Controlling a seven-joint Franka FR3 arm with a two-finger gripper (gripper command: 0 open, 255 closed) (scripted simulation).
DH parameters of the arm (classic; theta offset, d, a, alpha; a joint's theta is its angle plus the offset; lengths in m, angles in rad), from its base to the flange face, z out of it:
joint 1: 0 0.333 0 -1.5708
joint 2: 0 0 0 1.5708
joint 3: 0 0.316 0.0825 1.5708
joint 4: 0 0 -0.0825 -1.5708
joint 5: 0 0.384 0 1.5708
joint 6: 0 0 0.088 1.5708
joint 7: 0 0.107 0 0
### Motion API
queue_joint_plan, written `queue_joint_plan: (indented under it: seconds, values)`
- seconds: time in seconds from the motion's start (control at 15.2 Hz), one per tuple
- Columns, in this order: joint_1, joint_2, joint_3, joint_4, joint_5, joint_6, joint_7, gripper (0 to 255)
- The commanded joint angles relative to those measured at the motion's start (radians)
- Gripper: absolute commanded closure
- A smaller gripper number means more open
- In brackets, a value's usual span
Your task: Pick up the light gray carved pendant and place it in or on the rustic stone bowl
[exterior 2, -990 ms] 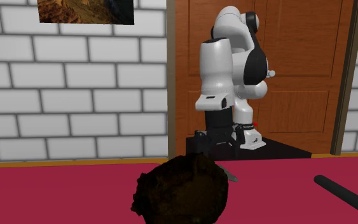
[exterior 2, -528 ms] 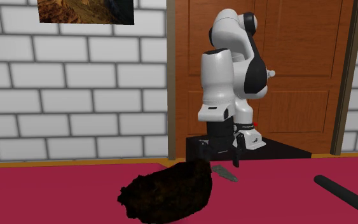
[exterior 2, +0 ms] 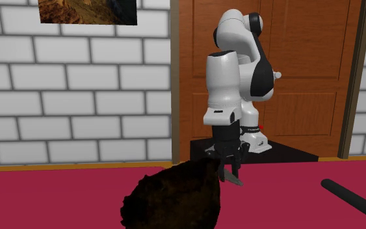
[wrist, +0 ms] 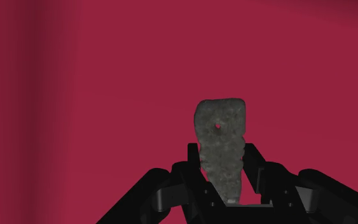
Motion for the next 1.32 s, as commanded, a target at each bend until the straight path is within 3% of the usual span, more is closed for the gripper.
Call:
queue_joint_plan:
  seconds: [0.0, 0.4, 1.25]
  values:
    - [0.0, 0.001, 0.0, -0.001, 0.0, 0.0, 0.0, 255]
    - [0.0, 0.001, 0.0, -0.001, 0.0, -0.001, 0.0, 255]
    - [-0.042, -0.135, 0.05, 0.035, 0.106, -0.15, -0.062, 255]
